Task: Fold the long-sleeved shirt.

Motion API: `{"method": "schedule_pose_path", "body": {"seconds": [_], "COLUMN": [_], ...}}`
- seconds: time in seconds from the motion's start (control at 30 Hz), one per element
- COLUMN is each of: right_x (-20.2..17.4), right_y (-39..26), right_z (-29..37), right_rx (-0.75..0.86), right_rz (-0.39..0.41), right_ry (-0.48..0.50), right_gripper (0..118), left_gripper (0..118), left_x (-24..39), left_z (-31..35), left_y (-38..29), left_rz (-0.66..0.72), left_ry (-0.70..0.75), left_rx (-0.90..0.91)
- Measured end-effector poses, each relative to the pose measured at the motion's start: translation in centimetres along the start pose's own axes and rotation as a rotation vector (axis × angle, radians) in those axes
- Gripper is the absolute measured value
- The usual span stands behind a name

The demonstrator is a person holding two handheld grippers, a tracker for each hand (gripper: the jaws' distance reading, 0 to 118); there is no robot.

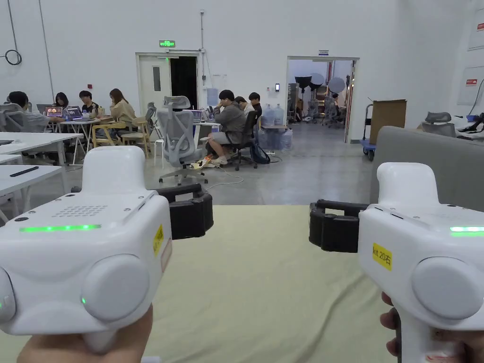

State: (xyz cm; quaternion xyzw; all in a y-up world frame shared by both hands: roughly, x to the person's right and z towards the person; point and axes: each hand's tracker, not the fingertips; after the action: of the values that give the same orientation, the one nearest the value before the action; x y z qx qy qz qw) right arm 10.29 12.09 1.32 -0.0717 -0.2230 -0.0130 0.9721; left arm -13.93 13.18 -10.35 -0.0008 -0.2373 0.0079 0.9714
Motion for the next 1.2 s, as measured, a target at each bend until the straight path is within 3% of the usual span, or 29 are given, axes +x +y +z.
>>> {"method": "schedule_pose_path", "body": {"seconds": [1.2], "right_x": [-0.21], "right_y": [0.22], "right_z": [-0.25], "right_rx": [0.000], "right_rz": [-0.020], "right_ry": [0.020], "right_gripper": [118], "left_gripper": [118], "left_x": [0.47], "left_z": [0.16], "left_y": [-0.06], "left_rz": [0.031], "left_ry": [-0.037], "left_rx": [-0.053]}}
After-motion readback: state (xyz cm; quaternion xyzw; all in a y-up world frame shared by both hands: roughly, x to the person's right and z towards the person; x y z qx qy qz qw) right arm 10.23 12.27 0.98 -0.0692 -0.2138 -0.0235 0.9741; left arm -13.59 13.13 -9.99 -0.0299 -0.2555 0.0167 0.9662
